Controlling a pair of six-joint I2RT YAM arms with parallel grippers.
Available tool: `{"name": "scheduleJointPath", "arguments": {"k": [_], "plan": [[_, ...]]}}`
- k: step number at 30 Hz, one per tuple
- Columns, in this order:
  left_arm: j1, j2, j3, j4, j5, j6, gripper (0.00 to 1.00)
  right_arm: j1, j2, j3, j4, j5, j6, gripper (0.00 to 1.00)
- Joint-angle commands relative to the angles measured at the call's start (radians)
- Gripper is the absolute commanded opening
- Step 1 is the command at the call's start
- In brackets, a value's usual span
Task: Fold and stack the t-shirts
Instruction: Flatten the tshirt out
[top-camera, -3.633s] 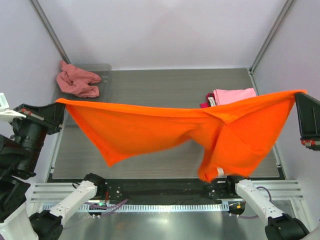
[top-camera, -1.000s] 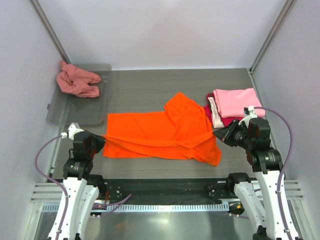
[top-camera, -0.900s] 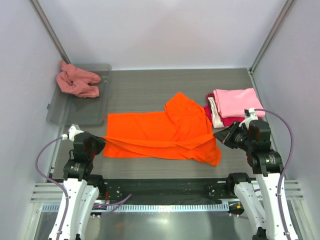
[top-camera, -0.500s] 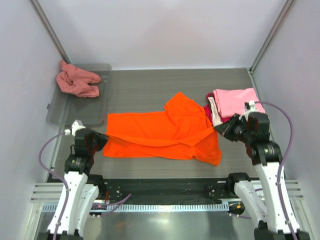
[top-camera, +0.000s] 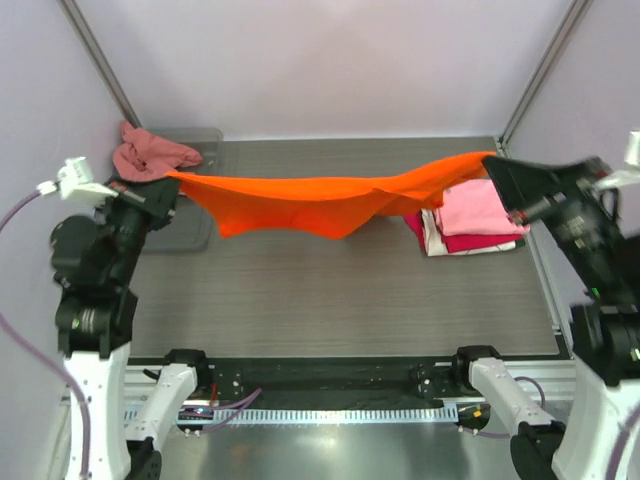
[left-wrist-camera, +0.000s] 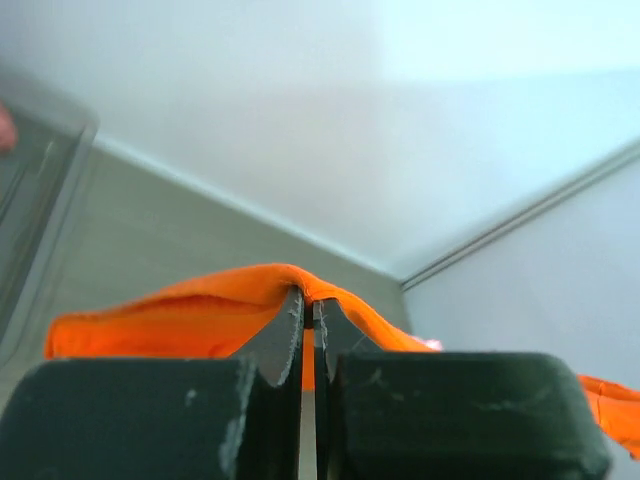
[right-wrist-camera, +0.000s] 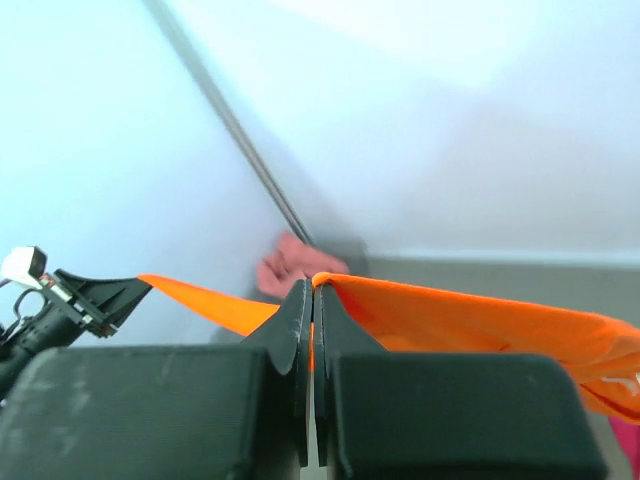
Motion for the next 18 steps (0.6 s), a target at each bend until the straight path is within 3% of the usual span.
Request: {"name": "scheduleJointPath", "arguments": {"k": [1,5,9,14,18], "plan": [[0.005,-0.082,0.098,0.001,0.075,0.042,0.00,0.000,-0.067,0.097,0.071,-0.071,-0.017,0.01],[0.004,-0.107,0.202,-0.034,0.103,0.038,0.00,-0.002,-0.103,0.189,0.097,-0.065,-0.008,0.01],[0.004,-0.064,0.262,-0.082,0.043,0.039,0.00,0.000,-0.077,0.277,0.102,-0.051,-0.002,0.01],[0.004,0.063,0.180,-0.080,-0.007,0.018,0.00,0.000,0.050,0.211,0.097,0.019,0.016,0.01],[0.004,0.211,0.077,0.013,-0.005,0.000,0.00,-0.002,0.213,0.095,0.160,0.027,0.030,0.01]]}}
